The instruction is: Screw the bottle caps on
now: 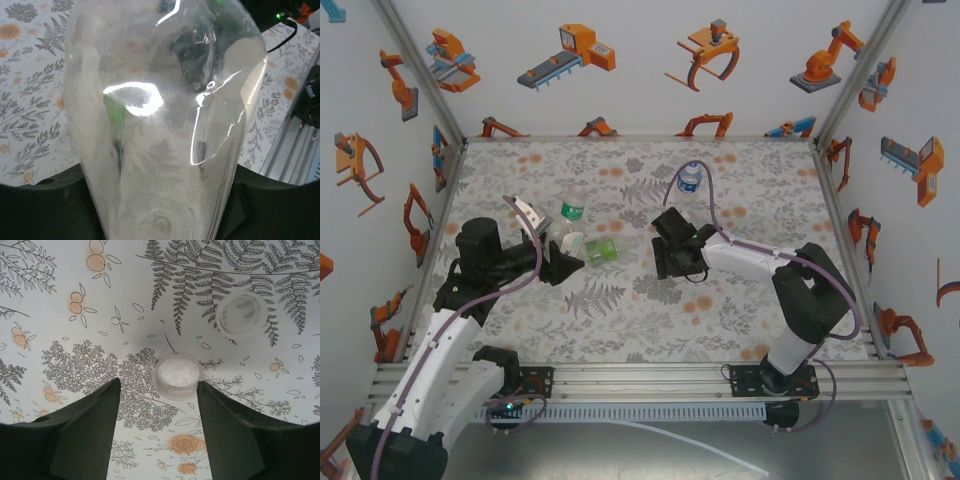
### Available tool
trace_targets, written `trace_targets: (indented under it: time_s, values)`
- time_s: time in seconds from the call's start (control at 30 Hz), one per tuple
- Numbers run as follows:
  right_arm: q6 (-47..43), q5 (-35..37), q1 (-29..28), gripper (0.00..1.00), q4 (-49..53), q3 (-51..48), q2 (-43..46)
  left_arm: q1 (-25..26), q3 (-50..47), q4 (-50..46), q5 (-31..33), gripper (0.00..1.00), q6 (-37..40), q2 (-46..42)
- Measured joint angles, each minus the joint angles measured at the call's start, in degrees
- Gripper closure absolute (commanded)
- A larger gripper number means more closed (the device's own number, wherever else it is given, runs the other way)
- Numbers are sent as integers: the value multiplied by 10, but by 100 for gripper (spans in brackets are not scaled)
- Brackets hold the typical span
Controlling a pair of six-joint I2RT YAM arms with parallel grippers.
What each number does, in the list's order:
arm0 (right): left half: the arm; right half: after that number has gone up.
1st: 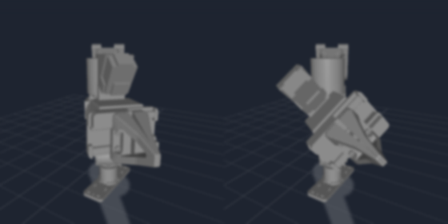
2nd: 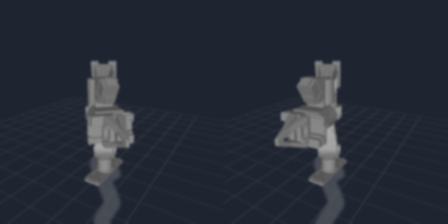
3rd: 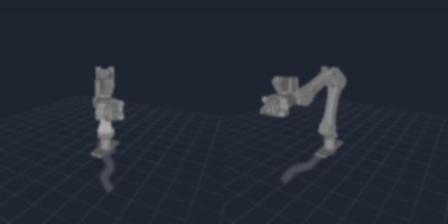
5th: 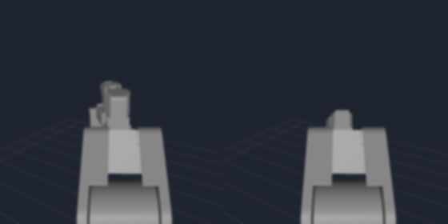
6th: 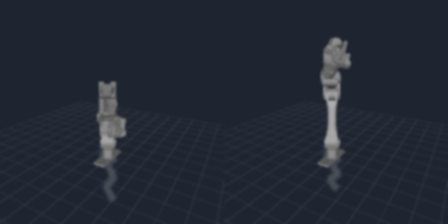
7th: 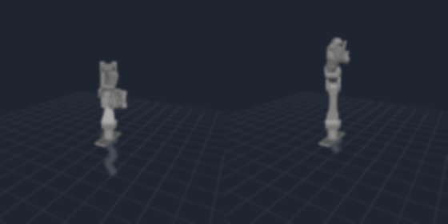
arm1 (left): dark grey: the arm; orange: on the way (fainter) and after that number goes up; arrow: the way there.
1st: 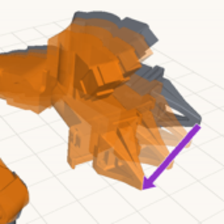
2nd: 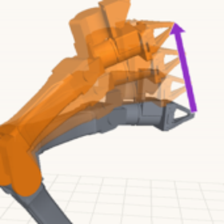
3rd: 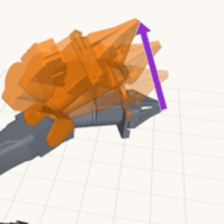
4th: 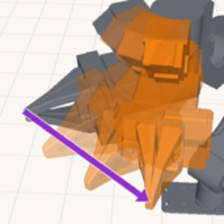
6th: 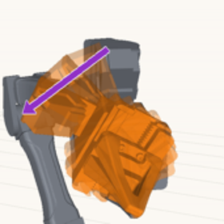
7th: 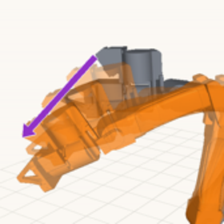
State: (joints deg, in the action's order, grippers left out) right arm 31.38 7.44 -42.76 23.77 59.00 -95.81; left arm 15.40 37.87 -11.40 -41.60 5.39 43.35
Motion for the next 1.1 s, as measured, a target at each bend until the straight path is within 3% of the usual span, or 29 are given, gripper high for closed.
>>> trace_targets:
  time_s: [1.1]
  values:
    - [-4, 10, 0, 42, 0, 0, -14, 4, 0, -2, 0, 100, 0, 0]
